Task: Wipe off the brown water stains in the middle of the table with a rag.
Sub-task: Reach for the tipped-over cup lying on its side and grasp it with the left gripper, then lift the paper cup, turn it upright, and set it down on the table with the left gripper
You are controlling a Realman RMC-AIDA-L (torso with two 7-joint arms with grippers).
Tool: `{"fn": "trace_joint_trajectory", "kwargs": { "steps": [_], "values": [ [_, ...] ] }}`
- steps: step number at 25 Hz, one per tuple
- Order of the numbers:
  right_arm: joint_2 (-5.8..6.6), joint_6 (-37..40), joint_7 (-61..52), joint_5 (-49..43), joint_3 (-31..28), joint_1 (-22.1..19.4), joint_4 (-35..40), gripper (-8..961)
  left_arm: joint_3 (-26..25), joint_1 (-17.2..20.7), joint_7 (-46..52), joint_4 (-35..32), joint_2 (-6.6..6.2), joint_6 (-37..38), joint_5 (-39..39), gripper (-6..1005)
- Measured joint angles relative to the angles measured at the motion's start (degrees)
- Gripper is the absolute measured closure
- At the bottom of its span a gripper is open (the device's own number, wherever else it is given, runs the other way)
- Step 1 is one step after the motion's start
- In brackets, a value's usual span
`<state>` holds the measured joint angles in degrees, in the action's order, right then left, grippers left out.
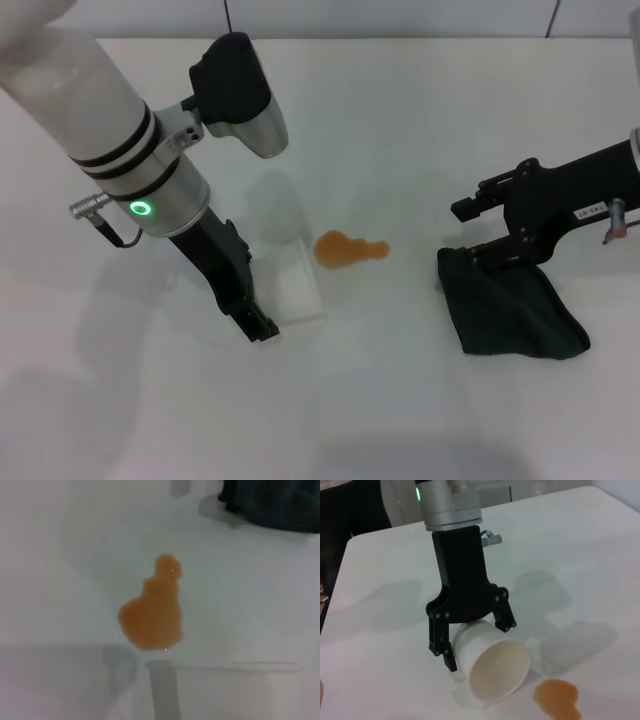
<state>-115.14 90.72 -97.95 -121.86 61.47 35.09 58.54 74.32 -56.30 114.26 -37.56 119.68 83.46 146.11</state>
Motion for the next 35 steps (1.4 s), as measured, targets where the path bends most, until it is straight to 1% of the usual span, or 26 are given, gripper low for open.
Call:
{"fn": "trace_joint_trajectory", "kwargs": {
  "steps": [14,16,18,19,21,23,26,28,30,33,35],
  "values": [
    [-0.09,-0.11,-0.14,-0.06,0.88,-0.40,-0.34,306,0.42,0.87,-0.54,-0.51,0.03,-1.21,-0.99,140],
    [-0.09,-0.15,-0.14,-0.10,0.87,-0.42,-0.61,306,0.47,1.50,-0.55,-1.49,0.03,-1.32,-1.02,189],
    [-0.09,-0.20,-0.16,-0.13,0.87,-0.47,-0.68,307,0.48,2.81,-0.59,-3.94,0.03,-1.30,-1.20,239],
    [-0.09,-0.21,-0.18,-0.11,0.85,-0.50,-0.69,307,0.51,4.38,-0.66,-6.58,0.02,-1.18,-1.84,263],
    [-0.05,-0.23,-0.21,0.00,0.76,-0.54,-0.69,307,0.41,9.14,-1.19,-13.95,-0.16,-0.99,-3.61,301],
    [-0.04,-0.22,-0.22,0.22,0.62,-0.58,-0.60,307,0.08,14.08,-3.09,-20.76,-0.40,-1.01,-7.17,327],
    [-0.03,-0.22,-0.22,0.48,0.39,-0.66,-0.30,305,-1.96,20.70,-8.38,-26.70,-0.50,-2.67,-13.04,358],
    [-0.03,-0.22,-0.22,0.52,0.33,-0.68,-0.18,305,-4.17,24.05,-13.77,-26.87,-0.47,-4.75,-17.90,368],
    [0.00,-0.23,-0.22,0.57,0.32,-0.53,-0.13,305,-7.16,26.72,-19.45,-24.53,-0.50,-6.57,-22.90,379],
    [0.04,-0.29,-0.22,0.60,0.19,-0.31,0.18,305,-13.05,28.33,-27.23,-18.49,-0.57,-8.59,-28.37,394],
    [0.05,-0.29,-0.23,0.60,-0.20,-0.24,0.59,305,-18.56,28.40,-33.91,-11.75,-0.76,-9.14,-31.95,409]
  ]
}}
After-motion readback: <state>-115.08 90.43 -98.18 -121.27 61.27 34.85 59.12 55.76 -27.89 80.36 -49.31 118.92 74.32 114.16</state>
